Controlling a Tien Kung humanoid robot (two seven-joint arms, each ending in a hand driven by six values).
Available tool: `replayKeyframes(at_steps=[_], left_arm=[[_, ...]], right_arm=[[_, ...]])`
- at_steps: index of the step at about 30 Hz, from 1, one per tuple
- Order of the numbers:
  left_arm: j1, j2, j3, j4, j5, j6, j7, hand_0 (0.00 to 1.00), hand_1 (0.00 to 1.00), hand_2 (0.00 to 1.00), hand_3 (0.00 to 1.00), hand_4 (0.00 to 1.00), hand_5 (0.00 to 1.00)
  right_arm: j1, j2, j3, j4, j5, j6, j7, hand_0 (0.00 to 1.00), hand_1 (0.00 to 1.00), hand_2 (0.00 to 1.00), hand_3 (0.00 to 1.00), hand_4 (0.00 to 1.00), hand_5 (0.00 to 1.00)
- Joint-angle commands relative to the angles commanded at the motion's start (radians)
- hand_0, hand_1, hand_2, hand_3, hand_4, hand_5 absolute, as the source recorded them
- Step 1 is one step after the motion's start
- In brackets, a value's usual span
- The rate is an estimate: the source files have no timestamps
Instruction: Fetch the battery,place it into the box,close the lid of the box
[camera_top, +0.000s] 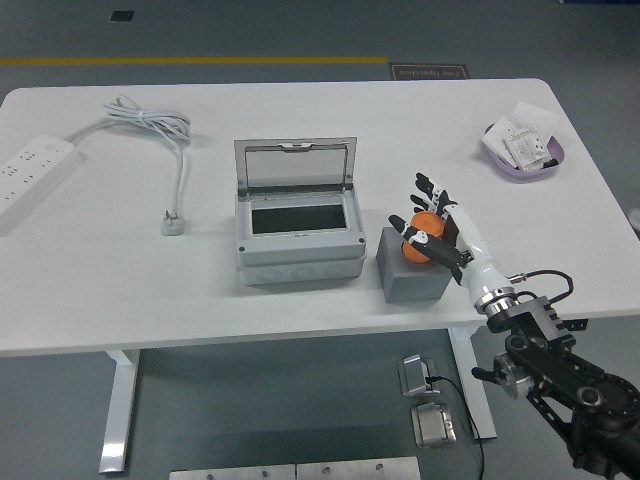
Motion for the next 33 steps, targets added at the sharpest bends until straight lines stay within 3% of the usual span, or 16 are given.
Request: replayKeyframes(at_steps=[4, 5, 10, 11, 16, 17, 22, 23, 28, 29, 33], left_arm=[[-0.001, 0.000, 0.001, 0.000, -0.001, 0.000, 0.000, 0.637, 0.705, 0.620, 0.609, 0.638, 0.154], [-0.001, 0.000, 0.001, 0.000, -0.001, 0.000, -0.001, 0.637, 0.705, 0.620, 0.609, 0.638, 0.156], [-0.003, 0.000, 0.004, 0.000, -0.004, -0.001, -0.003, 0.637, 0.705, 0.620, 0.609, 0.638, 0.156], [-0.004, 0.000, 0.005, 0.000, -0.004, -0.001, -0.003, 0.637, 0.705, 0.620, 0.609, 0.637, 0.156], [-0.006, 0.000, 0.008, 0.000, -0.006, -0.002, -0.005, 0.637, 0.705, 0.620, 0.609, 0.637, 0.156], [-0.007, 0.000, 0.008, 0.000, -0.006, -0.002, -0.005, 0.637, 0.705, 0.621, 0.611, 0.639, 0.153], [-0.010, 0.000, 0.008, 0.000, -0.003, -0.002, -0.006, 0.637, 0.705, 0.621, 0.611, 0.639, 0.153], [-0.010, 0.000, 0.009, 0.000, -0.002, -0.002, -0.006, 0.637, 0.705, 0.621, 0.610, 0.639, 0.155], [-0.011, 0.000, 0.013, 0.000, -0.002, -0.003, -0.007, 0.637, 0.705, 0.621, 0.610, 0.639, 0.155], [-0.011, 0.001, 0.014, 0.000, -0.002, -0.004, -0.008, 0.638, 0.706, 0.620, 0.609, 0.635, 0.150], [-0.012, 0.003, 0.018, 0.000, -0.003, -0.004, -0.010, 0.638, 0.706, 0.620, 0.609, 0.635, 0.150]], right_arm=[[0.000, -0.001, -0.005, -0.007, 0.005, -0.003, 0.002, 0.841, 0.850, 0.899, 0.967, 0.935, 0.368], [0.000, -0.002, -0.008, -0.010, 0.007, -0.004, 0.003, 0.811, 0.804, 0.824, 0.927, 0.838, 0.192], [0.000, -0.005, -0.019, -0.015, 0.017, -0.008, 0.007, 0.811, 0.804, 0.824, 0.927, 0.838, 0.192], [0.000, -0.005, -0.021, -0.015, 0.019, -0.009, 0.009, 0.717, 0.713, 0.721, 0.895, 0.679, 0.057], [0.004, -0.007, -0.031, -0.015, 0.029, -0.012, 0.016, 0.717, 0.713, 0.721, 0.895, 0.679, 0.057], [0.004, -0.007, -0.033, -0.015, 0.030, -0.014, 0.017, 0.486, 0.566, 0.620, 0.810, 0.617, 0.020], [0.009, -0.009, -0.045, -0.016, 0.041, -0.018, 0.021, 0.486, 0.566, 0.620, 0.810, 0.617, 0.020], [0.009, -0.009, -0.047, -0.016, 0.044, -0.018, 0.021, 0.371, 0.458, 0.515, 0.741, 0.540, 0.024], [0.014, -0.010, -0.062, -0.017, 0.053, -0.022, 0.020, 0.371, 0.458, 0.515, 0.741, 0.540, 0.024], [0.015, -0.010, -0.067, -0.017, 0.054, -0.024, 0.018, 0.320, 0.391, 0.448, 0.643, 0.339, 0.002], [0.018, -0.011, -0.077, -0.017, 0.055, -0.032, 0.011, 0.320, 0.391, 0.448, 0.643, 0.339, 0.002]])
